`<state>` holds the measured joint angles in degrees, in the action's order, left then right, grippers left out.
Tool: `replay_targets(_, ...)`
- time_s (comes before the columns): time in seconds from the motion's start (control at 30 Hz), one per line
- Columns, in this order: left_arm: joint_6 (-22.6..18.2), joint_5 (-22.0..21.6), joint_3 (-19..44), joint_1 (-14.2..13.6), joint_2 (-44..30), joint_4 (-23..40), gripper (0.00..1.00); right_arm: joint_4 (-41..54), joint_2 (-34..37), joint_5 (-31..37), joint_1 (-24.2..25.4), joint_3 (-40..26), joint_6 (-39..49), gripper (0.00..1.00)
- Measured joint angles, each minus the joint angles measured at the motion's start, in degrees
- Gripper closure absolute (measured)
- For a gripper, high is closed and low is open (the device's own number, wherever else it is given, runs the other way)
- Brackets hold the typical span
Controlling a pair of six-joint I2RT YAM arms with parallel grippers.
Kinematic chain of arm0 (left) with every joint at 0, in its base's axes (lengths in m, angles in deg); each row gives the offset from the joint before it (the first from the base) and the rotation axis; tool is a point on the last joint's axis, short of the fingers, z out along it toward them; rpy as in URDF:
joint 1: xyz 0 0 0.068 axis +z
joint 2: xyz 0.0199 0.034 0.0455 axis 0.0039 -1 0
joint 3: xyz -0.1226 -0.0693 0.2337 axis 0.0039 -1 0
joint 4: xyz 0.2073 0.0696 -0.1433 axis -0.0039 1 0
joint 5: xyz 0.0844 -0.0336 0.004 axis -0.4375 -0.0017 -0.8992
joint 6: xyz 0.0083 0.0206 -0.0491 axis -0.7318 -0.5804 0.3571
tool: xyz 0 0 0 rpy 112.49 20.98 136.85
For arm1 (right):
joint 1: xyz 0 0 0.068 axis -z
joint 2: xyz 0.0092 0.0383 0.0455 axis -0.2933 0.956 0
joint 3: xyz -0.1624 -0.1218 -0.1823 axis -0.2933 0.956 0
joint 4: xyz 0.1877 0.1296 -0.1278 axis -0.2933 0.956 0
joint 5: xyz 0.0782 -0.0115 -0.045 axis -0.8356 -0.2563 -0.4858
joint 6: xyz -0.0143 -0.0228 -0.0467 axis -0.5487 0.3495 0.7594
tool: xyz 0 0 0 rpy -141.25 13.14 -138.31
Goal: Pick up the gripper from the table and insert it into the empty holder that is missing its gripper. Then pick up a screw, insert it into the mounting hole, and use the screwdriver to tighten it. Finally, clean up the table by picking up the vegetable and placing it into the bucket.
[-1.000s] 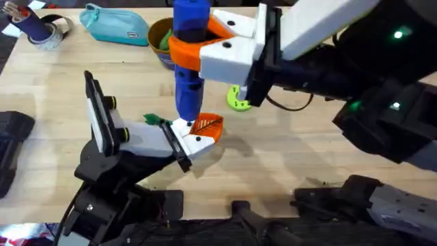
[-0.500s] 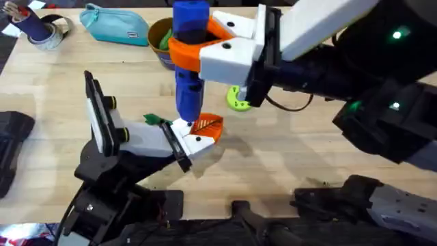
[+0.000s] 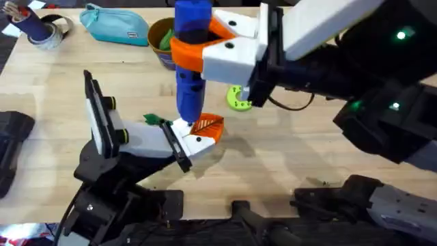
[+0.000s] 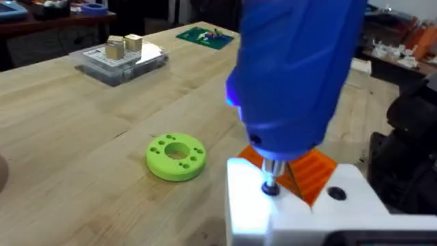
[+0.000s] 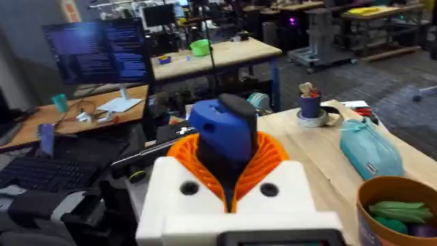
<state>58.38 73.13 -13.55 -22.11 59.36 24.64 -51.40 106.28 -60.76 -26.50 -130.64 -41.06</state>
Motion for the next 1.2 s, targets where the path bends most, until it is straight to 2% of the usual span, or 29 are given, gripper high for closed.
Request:
replay_targets(0.23, -0.64, 0.19, 0.07, -0.09, 0.02, -1.16, 0.985, -1.84, -1.27, -2.15, 0.98, 0.79, 0.10, 0.979)
replay_targets(0.37, -1.01, 0.63, 0.17, -0.09, 0.42, -1.57, 0.985, -6.03, -0.84, -6.01, 0.99, 1.28, 1.34, 0.980)
replay_targets(0.47, -1.04, 0.42, 0.28, -0.09, 0.76, -1.31, 0.985, -7.71, -0.48, -6.39, 1.13, 1.28, 1.57, 0.981)
replay_targets(0.67, -0.57, 0.12, 0.02, -0.07, 0.70, 0.23, 0.985, -13.81, -0.52, -0.04, 1.79, 1.22, 1.42, 0.981)
replay_targets(0.83, -0.58, 0.06, 0.02, -0.07, 0.71, 0.21, 0.985, -13.55, -0.52, 3.65, 3.09, 1.15, 1.20, 0.981)
replay_targets(1.03, -0.57, 0.06, 0.02, -0.07, 0.70, 0.21, 0.985, -1.17, -0.53, 5.06, 10.25, 0.56, 3.76, 0.981)
replay_targets(1.2, -0.57, 0.03, 0.02, -0.07, 0.71, 0.21, 0.985, 16.06, -0.14, 9.35, 18.99, 0.35, 13.97, 0.981)
